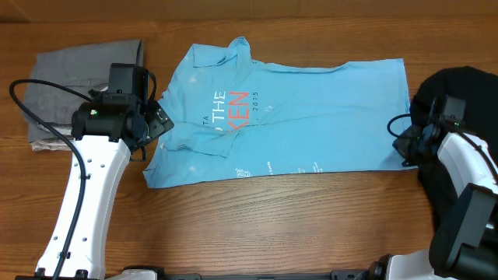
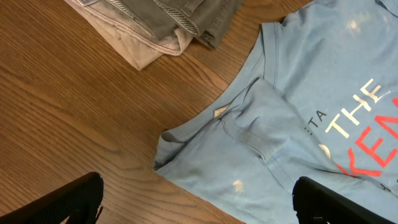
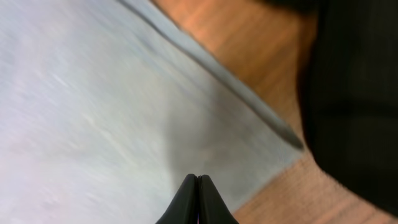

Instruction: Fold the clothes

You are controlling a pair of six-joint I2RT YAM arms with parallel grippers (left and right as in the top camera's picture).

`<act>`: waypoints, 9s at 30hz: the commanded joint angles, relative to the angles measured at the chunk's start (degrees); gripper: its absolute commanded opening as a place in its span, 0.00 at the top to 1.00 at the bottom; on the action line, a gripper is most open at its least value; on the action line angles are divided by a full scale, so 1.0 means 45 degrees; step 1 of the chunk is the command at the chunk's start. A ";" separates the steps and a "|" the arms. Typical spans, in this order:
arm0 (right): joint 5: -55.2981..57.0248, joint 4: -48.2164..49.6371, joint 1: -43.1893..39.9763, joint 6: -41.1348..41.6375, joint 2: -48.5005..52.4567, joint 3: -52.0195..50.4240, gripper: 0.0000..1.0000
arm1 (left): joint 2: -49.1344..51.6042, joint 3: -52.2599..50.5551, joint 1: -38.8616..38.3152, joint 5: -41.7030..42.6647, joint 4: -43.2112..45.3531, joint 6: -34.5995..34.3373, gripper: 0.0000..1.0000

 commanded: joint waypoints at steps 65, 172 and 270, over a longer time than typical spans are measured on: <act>-0.1622 -0.0408 -0.1044 -0.2603 0.5814 0.7184 0.96 | 0.0044 0.0039 0.0049 -0.0073 0.0049 -0.0039 0.00; -0.5576 -0.5736 -0.1175 -0.2225 0.5008 1.5897 0.00 | 1.2798 0.9015 -0.0923 0.3332 0.8009 0.4634 0.33; -0.5576 -0.5736 -0.1175 -0.2225 0.5008 1.5897 0.00 | 1.3440 0.9326 -0.0889 0.3385 0.8922 0.4065 0.85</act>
